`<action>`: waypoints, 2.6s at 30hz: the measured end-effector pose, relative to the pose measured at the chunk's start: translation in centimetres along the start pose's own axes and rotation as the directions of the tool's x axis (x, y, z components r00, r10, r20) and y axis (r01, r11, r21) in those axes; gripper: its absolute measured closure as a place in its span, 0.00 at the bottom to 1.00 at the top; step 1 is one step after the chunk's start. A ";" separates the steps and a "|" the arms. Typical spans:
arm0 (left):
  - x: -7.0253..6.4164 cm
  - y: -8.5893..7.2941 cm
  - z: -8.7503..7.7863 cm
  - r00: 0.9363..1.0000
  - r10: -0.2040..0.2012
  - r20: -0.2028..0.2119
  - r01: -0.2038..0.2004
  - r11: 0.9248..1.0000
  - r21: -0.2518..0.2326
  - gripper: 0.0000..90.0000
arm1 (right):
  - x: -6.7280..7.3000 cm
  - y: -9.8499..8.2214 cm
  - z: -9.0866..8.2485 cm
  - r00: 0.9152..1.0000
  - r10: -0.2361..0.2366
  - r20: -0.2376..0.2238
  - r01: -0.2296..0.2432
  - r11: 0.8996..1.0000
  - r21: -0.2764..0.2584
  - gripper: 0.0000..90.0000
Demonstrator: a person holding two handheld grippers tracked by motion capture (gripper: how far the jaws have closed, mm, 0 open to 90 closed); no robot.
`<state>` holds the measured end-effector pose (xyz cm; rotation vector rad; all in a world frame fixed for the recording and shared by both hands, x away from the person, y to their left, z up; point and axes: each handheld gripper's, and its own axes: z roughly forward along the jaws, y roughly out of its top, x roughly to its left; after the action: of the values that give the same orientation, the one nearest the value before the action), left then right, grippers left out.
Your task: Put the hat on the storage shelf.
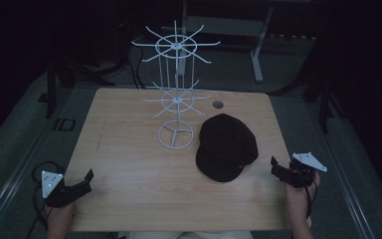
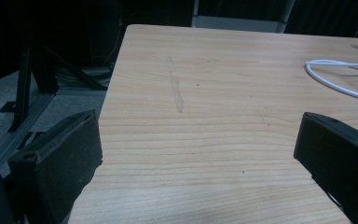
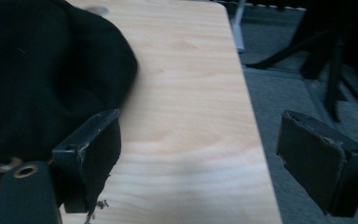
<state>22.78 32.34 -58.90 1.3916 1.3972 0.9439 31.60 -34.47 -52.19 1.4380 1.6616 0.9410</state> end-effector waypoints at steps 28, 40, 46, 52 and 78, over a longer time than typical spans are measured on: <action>0.0 0.0 0.0 1.000 0.000 0.004 0.000 1.000 0.000 0.02 | 7.5 6.1 3.2 0.979 0.023 -0.204 -0.024 1.000 -0.006 0.14; 0.0 0.0 0.0 1.000 0.001 0.007 -0.001 1.000 0.000 0.02 | 11.0 8.2 6.7 0.976 0.028 -0.216 -0.022 0.999 0.026 0.15; 0.0 0.0 0.0 1.000 0.006 0.010 -0.006 1.000 0.001 0.02 | 12.1 9.0 9.2 0.982 0.033 -0.188 -0.018 0.997 0.081 0.14; 0.0 0.0 0.0 1.000 0.009 0.011 -0.009 1.000 0.001 0.02 | 12.4 8.9 10.8 0.987 0.031 -0.159 -0.010 0.991 0.133 0.12; 0.0 0.0 0.0 1.000 0.009 0.013 -0.009 1.000 0.001 0.02 | 12.8 7.4 11.1 0.989 0.025 -0.147 -0.001 0.988 0.157 0.94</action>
<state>22.80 32.31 -58.90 1.4034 1.3833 0.9384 43.43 -20.30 -51.57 1.5152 1.8734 0.9624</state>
